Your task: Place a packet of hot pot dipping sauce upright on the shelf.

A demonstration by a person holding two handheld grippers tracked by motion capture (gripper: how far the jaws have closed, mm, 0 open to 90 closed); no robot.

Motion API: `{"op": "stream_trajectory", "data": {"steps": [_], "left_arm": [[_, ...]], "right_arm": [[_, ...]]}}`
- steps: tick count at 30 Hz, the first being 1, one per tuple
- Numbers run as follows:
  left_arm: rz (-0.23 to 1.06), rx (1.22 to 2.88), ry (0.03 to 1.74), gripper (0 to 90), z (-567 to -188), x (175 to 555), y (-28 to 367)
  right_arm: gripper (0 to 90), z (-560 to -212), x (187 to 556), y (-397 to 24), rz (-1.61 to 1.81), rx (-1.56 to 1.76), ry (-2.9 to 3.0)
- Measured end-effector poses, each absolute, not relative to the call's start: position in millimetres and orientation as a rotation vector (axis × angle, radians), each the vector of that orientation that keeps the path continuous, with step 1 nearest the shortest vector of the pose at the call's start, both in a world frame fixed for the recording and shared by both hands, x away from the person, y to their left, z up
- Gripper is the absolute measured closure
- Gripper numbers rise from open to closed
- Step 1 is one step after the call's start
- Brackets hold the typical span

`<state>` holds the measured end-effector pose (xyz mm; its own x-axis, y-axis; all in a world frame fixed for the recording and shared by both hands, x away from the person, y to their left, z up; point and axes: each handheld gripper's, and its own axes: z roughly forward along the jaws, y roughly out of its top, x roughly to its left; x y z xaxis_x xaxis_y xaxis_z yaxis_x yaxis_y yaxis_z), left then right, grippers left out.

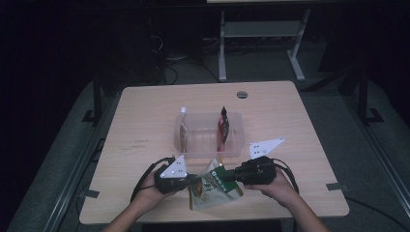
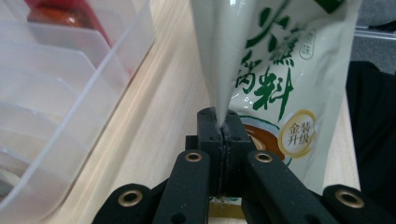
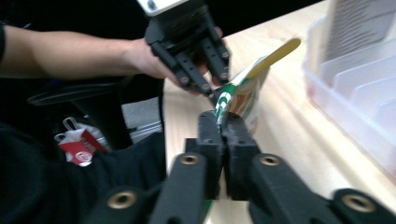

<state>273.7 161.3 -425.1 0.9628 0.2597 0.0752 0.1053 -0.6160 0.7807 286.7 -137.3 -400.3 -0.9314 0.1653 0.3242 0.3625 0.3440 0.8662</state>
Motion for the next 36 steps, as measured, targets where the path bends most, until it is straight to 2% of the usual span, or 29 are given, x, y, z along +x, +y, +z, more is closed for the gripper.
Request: {"op": "stream_trajectory", "data": {"steps": [3, 5, 12, 15, 18, 22, 36], "left_arm": [[0.233, 2.233, 0.238, 89.7, -423.5, 272.4, 160.7], [0.239, 2.239, 0.224, 89.7, -423.0, 271.4, 159.9], [0.206, 2.21, 0.239, 87.9, -423.7, 274.8, 162.8], [0.198, 2.203, 0.273, 80.1, -424.0, 277.3, 164.3], [0.196, 2.181, 0.323, 65.3, -423.4, 280.2, 168.9], [0.214, 2.149, 0.359, 53.7, -420.4, 281.9, 176.2], [0.204, 2.119, 0.414, 43.7, -417.5, 276.3, 192.2]], "right_arm": [[68.5, -399.1, 287.6, -136.3, -1.58, -0.474, -2.424], [68.4, -401.5, 286.6, -132.5, -1.541, -0.481, -2.436], [87.9, -406.0, 287.8, -129.7, -1.522, -0.532, -2.411], [89.7, -405.1, 287.8, -131.0, -1.541, -0.545, -2.401], [89.9, -404.0, 287.5, -132.5, -1.565, -0.577, -2.391], [89.9, -399.8, 288.3, -137.5, -1.623, -0.596, -2.358], [90.0, -379.0, 289.7, -138.2, -1.729, -0.628, -2.371]]}}
